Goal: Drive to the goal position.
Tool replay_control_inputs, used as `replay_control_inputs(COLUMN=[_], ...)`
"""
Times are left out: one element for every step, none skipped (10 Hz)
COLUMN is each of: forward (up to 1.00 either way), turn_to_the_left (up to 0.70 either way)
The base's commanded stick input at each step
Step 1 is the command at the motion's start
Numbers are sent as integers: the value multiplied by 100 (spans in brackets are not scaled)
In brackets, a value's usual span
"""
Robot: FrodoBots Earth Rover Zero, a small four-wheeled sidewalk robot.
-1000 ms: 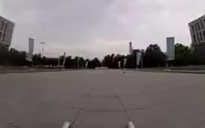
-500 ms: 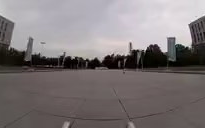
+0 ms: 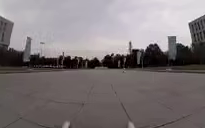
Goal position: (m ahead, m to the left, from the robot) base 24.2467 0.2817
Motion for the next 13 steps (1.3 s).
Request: replay_control_inputs(forward=[60, 60, 60, 60, 60, 60, 60, 60, 60, 60, 60, 60, 60], turn_to_the_left=[0, 0, 0, 0, 0, 0, 0, 0, 0, 0, 0, 0, 0])
